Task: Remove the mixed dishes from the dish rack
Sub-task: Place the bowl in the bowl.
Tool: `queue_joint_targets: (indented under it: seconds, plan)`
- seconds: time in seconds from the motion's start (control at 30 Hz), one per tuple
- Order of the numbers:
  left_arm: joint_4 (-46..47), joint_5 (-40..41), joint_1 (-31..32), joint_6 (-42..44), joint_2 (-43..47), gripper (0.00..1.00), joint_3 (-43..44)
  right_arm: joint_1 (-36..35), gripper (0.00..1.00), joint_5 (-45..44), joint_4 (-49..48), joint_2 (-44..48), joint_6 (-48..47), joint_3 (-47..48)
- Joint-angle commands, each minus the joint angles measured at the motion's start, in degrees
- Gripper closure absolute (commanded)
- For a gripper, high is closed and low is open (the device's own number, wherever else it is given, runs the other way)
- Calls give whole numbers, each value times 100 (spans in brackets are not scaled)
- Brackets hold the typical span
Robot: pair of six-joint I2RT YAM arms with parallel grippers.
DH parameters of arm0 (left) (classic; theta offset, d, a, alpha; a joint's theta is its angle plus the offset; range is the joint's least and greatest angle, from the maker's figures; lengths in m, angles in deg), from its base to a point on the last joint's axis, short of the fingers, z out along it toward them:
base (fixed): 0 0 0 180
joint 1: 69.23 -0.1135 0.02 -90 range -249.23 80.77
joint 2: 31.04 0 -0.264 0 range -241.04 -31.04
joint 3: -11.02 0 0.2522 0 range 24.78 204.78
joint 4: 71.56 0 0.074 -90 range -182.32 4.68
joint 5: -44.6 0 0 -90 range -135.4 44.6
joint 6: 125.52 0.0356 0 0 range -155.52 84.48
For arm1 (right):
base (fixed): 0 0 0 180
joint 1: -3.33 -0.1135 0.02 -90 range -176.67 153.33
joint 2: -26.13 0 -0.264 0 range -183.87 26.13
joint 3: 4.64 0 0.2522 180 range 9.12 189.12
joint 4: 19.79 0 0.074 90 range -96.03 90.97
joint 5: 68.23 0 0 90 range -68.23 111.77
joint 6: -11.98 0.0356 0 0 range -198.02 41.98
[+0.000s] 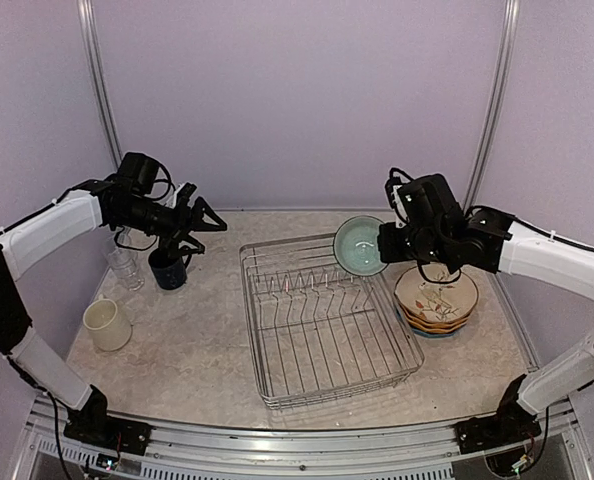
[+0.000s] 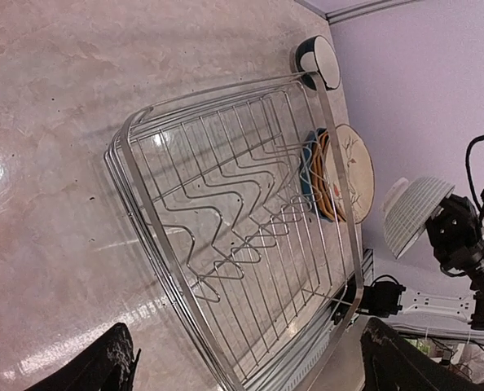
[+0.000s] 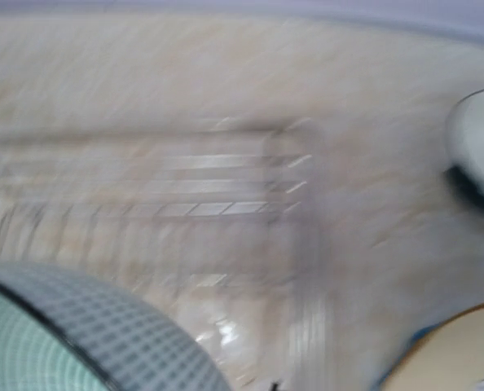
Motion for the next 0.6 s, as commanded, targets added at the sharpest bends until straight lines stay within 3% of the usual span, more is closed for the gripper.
queue_joint_targets:
  seconds: [0.0, 0.27, 0.47, 0.57]
  plan:
    - [246, -180, -10, 32, 196, 8, -69, 754, 100, 107, -479, 596, -307, -186]
    - [322, -248, 6, 2, 160, 8, -117, 2633, 100, 315, -808, 1326, 91, -692]
    - [303, -196, 59, 52, 262, 7, -119, 4635, 100, 1836, -1320, 1041, 824, -1263]
    - [348, -190, 113, 56, 312, 7, -155, 5202, 100, 2160, -1728, 623, 1011, -1472]
